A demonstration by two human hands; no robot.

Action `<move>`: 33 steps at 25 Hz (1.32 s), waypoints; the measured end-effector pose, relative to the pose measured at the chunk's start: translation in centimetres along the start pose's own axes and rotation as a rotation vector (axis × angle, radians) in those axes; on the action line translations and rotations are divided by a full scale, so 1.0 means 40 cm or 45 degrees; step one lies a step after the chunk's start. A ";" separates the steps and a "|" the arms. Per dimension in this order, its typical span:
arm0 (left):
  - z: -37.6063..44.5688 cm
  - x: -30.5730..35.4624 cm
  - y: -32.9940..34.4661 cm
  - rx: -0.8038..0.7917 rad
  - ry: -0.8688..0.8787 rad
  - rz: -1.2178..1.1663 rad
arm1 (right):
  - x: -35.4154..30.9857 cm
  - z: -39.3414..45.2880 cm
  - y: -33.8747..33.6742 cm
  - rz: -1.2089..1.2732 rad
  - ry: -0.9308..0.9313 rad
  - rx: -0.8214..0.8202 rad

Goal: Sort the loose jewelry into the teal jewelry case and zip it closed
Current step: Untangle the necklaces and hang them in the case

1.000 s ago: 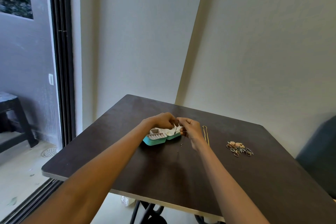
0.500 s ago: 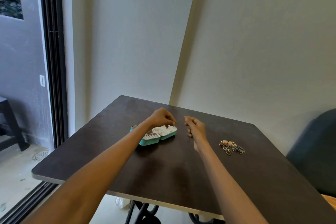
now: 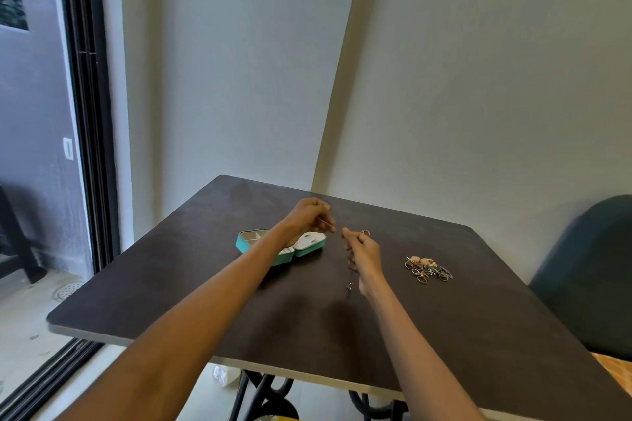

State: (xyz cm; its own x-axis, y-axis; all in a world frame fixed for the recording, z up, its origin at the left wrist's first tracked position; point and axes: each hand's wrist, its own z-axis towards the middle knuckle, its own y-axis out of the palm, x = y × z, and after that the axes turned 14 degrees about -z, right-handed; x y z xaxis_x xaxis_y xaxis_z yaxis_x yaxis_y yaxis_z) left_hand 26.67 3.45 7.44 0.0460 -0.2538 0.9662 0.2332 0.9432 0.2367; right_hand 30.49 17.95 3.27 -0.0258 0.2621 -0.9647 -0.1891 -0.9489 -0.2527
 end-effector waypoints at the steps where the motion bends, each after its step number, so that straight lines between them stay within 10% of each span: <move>1: -0.001 -0.002 0.005 0.018 0.009 -0.034 | -0.001 -0.001 -0.002 0.026 -0.002 -0.006; 18: 0.037 0.027 0.043 -0.132 0.354 1.401 | -0.051 0.000 -0.025 0.239 -0.025 0.042; 33: 0.073 0.105 0.110 0.056 0.154 -0.278 | 0.064 -0.003 -0.013 0.013 0.113 -0.067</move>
State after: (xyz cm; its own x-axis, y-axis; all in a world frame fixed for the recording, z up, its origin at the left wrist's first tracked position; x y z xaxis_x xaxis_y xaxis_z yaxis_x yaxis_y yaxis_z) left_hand 25.06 7.15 12.82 0.1153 -0.4739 0.8730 0.2082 0.8709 0.4452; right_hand 30.65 19.11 0.93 0.0598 0.2382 -0.9694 -0.1377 -0.9599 -0.2444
